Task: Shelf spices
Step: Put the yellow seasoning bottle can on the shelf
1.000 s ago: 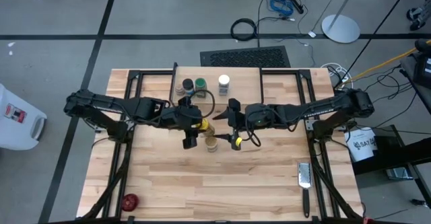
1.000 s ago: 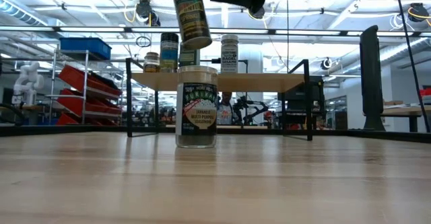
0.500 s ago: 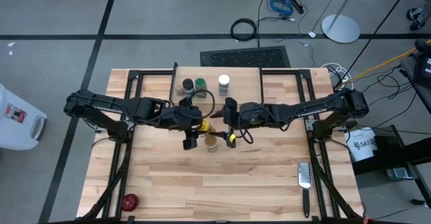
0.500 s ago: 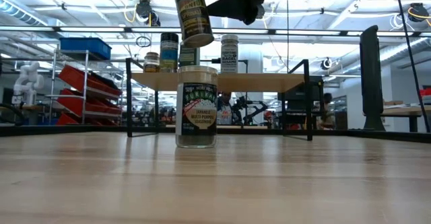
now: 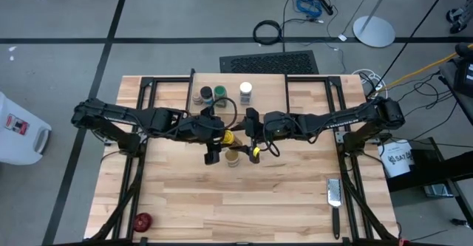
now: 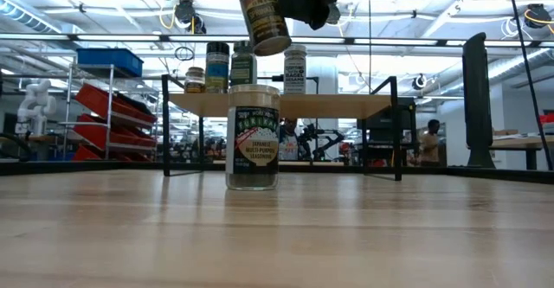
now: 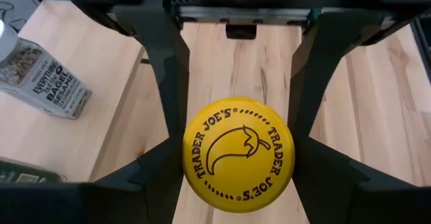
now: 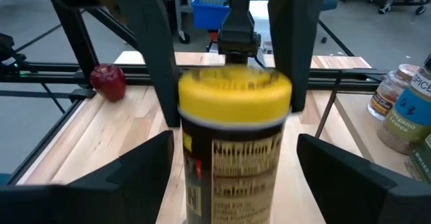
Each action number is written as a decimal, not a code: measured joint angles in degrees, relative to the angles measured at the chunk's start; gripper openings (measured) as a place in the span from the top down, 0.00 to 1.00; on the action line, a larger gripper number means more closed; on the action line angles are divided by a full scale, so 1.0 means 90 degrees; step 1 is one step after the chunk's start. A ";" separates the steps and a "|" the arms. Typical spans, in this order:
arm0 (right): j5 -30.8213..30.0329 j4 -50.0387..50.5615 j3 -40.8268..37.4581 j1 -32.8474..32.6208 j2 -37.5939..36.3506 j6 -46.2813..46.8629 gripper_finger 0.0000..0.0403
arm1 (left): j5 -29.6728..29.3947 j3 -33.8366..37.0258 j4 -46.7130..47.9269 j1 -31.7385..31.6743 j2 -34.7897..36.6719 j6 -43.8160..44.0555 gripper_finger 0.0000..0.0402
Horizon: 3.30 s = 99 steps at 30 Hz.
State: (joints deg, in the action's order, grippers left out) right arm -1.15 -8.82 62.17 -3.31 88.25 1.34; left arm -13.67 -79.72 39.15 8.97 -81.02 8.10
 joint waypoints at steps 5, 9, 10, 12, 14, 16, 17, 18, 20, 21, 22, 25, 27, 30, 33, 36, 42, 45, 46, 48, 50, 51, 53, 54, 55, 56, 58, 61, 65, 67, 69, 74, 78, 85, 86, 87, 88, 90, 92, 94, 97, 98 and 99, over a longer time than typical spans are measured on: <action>-0.0001 0.0009 0.0000 -0.0002 0.0000 -0.0038 0.25 | 0.0018 0.0002 -0.0120 -0.0044 -0.0236 -0.0062 0.39; 0.0021 0.0133 -0.0007 0.0000 0.0000 -0.0044 0.29 | 0.0026 0.0003 -0.0128 -0.0091 -0.0324 -0.0162 0.39; 0.0033 0.0149 -0.0006 0.0000 0.0000 -0.0044 0.30 | 0.0040 0.0005 -0.0130 -0.0112 -0.0324 -0.0160 0.39; 0.0067 0.0182 -0.0007 0.0005 0.0000 -0.0043 0.32 | 0.0044 0.0005 -0.0128 -0.0134 -0.0324 -0.0163 0.39; 0.0066 0.0192 -0.0007 0.0005 -0.0002 -0.0043 0.32 | 0.0053 0.0010 -0.0129 -0.0153 -0.0311 -0.0170 0.39; 0.0077 0.0192 -0.0005 0.0005 -0.0005 -0.0057 0.32 | 0.0063 0.0010 -0.0138 -0.0163 -0.0305 -0.0171 0.39; 0.0089 0.0199 -0.0005 0.0005 -0.0005 -0.0072 0.31 | 0.0066 0.0010 -0.0139 -0.0163 -0.0305 -0.0176 0.39; 0.0096 0.0210 -0.0006 0.0005 -0.0005 -0.0094 0.30 | 0.0066 0.0010 -0.0137 -0.0163 -0.0305 -0.0191 0.39; 0.0126 0.0248 -0.0005 0.0005 -0.0005 -0.0148 0.28 | 0.0093 0.0010 -0.0136 -0.0163 -0.0304 -0.0275 0.39; 0.0166 0.0313 -0.0005 0.0005 -0.0005 -0.0193 0.27 | 0.0124 0.0010 -0.0138 -0.0168 -0.0300 -0.0277 0.39; 0.0193 0.0382 -0.0005 -0.0001 -0.0005 -0.0228 0.26 | 0.0133 0.0010 -0.0149 -0.0168 -0.0295 -0.0279 0.39; 0.0192 0.0462 -0.0005 -0.0002 -0.0005 -0.0254 0.24 | 0.0169 -0.0032 -0.0107 -0.0172 -0.0293 -0.0284 0.39; 0.0189 0.0451 -0.0007 0.0000 -0.0003 -0.0254 0.24 | 0.0173 -0.0089 -0.0111 -0.0173 -0.0290 -0.0287 0.39; 0.0169 0.0321 -0.0005 0.0000 -0.0005 -0.0304 0.24 | 0.0175 -0.0143 -0.0126 -0.0172 -0.0290 -0.0287 0.39; 0.0160 0.0333 -0.0005 0.0000 -0.0005 -0.0402 0.27 | 0.0177 -0.0153 -0.0127 -0.0172 -0.0290 -0.0287 0.39; 0.0136 0.0328 -0.0005 0.0019 -0.0005 -0.0417 0.30 | 0.0182 -0.0153 -0.0126 -0.0172 -0.0290 -0.0287 0.39; 0.0134 0.0335 -0.0005 0.0102 -0.0005 -0.0403 0.39 | 0.0184 -0.0153 -0.0128 -0.0172 -0.0290 -0.0285 0.39; 0.0136 0.0335 -0.0005 0.0114 -0.0005 -0.0366 0.45 | 0.0189 -0.0156 -0.0128 -0.0172 -0.0290 -0.0285 0.39; 0.0136 0.0340 -0.0005 0.0119 -0.0005 -0.0354 0.47 | 0.0183 -0.0156 -0.0125 -0.0172 -0.0290 -0.0287 0.39; 0.0131 0.0340 -0.0005 0.0121 -0.0005 -0.0345 0.50 | 0.0177 -0.0156 -0.0121 -0.0172 -0.0290 -0.0287 0.39; 0.0128 0.0339 -0.0005 0.0121 -0.0005 -0.0344 0.52 | 0.0175 -0.0156 -0.0121 -0.0172 -0.0290 -0.0284 0.39; 0.0126 0.0338 -0.0005 0.0121 -0.0005 -0.0344 0.52 | 0.0175 -0.0156 -0.0121 -0.0172 -0.0290 -0.0286 0.39; 0.0126 0.0338 -0.0005 0.0119 -0.0005 -0.0355 0.51 | 0.0176 -0.0158 -0.0124 -0.0172 -0.0290 -0.0301 0.39; 0.0126 0.0338 -0.0005 0.0121 -0.0005 -0.0366 0.50 | 0.0177 -0.0160 -0.0125 -0.0171 -0.0290 -0.0317 0.39; 0.0128 0.0335 -0.0005 0.0121 -0.0005 -0.0373 0.49 | 0.0177 -0.0160 -0.0127 -0.0170 -0.0290 -0.0321 0.38; 0.0133 0.0333 -0.0005 0.0123 -0.0005 -0.0385 0.49 | 0.0178 -0.0160 -0.0129 -0.0168 -0.0290 -0.0321 0.36; 0.0151 0.0333 -0.0005 0.0140 -0.0005 -0.0414 0.48 | 0.0187 -0.0160 -0.0142 -0.0160 -0.0271 -0.0327 0.32; 0.0162 0.0364 -0.0005 0.0178 -0.0029 -0.0424 0.49 | 0.0182 -0.0168 -0.0219 -0.0155 -0.0217 -0.0335 0.24; 0.0151 0.0382 -0.0005 0.0236 -0.0100 -0.0424 0.50 | 0.0175 -0.0168 -0.0375 -0.0157 -0.0074 -0.0457 0.16; 0.0158 0.0404 -0.0005 0.0274 -0.0151 -0.0428 0.49 | 0.0075 -0.0177 -0.0575 -0.0151 0.0031 -0.0495 0.14; 0.0166 0.0432 -0.0006 0.0329 -0.0209 -0.0446 0.49 | -0.0216 -0.0215 -0.0493 -0.0124 0.0185 -0.0508 0.13; 0.0161 0.0766 -0.0005 0.0504 -0.0489 -0.0557 0.49 | -0.1290 -0.0347 -0.0552 0.0018 0.0713 -0.0721 0.12; 0.0165 0.1036 -0.0010 0.0683 -0.0843 -0.0624 0.49 | -0.1833 -0.0349 -0.0515 0.0216 0.1152 -0.0776 0.12; 0.0165 0.1704 -0.0007 0.1121 -0.1671 -0.0913 0.49 | -0.2693 -0.0350 0.0024 0.0497 0.1357 -0.0610 0.12; 0.0165 0.1774 -0.0007 0.1207 -0.1782 -0.0954 0.49 | -0.2796 -0.0340 0.0181 0.0523 0.1353 -0.0558 0.12; 0.0165 0.1856 -0.0007 0.1284 -0.1875 -0.1000 0.49 | -0.2859 -0.0305 0.0238 0.0536 0.1354 -0.0479 0.12; 0.0163 0.1928 -0.0007 0.1362 -0.1963 -0.1027 0.49 | -0.2891 -0.0235 0.0249 0.0554 0.1357 -0.0441 0.12; 0.0164 0.2082 -0.0007 0.1530 -0.2068 -0.1059 0.49 | -0.2919 -0.0076 0.0258 0.0554 0.1362 -0.0434 0.12; 0.0196 0.2206 -0.0007 0.1724 -0.2109 -0.1073 0.49 | -0.2917 0.0069 0.0275 0.0554 0.1352 -0.0366 0.12; 0.0427 0.2310 -0.0012 0.1950 -0.2094 -0.1085 0.49 | -0.2917 0.0143 0.0272 0.0549 0.1352 -0.0294 0.12; 0.0888 0.2032 -0.0275 0.2302 -0.2089 -0.1083 0.49 | -0.2932 0.0146 0.0234 0.0549 0.1352 -0.0304 0.12; 0.1043 0.1842 -0.0433 0.2426 -0.2087 -0.1079 0.49 | -0.2948 0.0146 0.0231 0.0549 0.1352 -0.0287 0.12; 0.1216 0.1622 -0.0607 0.2550 -0.2082 -0.1074 0.49 | -0.2975 0.0148 0.0234 0.0549 0.1352 -0.0287 0.12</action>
State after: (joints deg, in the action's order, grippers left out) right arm 9.80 5.78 56.71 19.64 69.51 -8.33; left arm -40.44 -78.39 41.26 13.91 -68.86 5.52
